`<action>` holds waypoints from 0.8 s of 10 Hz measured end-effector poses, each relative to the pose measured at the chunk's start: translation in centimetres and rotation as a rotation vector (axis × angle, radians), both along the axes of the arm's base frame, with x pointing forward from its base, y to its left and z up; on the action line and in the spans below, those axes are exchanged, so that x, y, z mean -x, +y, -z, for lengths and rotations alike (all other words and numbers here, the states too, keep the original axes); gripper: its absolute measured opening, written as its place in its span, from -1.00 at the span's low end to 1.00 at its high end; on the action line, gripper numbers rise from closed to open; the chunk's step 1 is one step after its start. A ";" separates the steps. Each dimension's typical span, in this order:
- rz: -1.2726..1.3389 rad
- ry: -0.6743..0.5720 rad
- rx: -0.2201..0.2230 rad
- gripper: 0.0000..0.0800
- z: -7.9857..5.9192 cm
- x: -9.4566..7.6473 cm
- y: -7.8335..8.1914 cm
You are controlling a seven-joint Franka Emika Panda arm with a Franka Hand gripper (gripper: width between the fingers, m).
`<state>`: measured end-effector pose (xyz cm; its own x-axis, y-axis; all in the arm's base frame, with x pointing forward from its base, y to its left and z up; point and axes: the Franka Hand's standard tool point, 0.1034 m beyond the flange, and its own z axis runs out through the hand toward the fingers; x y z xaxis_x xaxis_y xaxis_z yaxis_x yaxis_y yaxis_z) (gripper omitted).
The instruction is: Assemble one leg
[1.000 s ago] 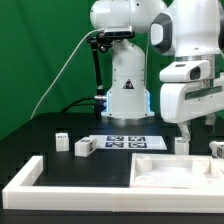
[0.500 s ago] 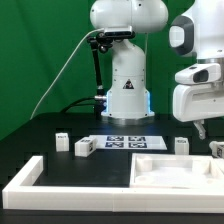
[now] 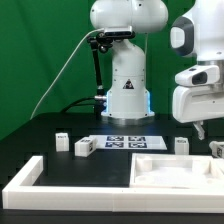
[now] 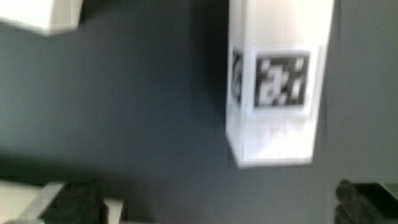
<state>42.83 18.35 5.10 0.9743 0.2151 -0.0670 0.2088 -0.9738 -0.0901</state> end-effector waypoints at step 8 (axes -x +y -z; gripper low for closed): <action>-0.035 0.544 0.116 0.62 1.9 1.0 0.9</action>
Offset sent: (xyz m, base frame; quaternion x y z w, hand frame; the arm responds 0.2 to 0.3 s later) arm -0.0028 0.0044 -0.0107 -0.0137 -0.1428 0.0224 0.9894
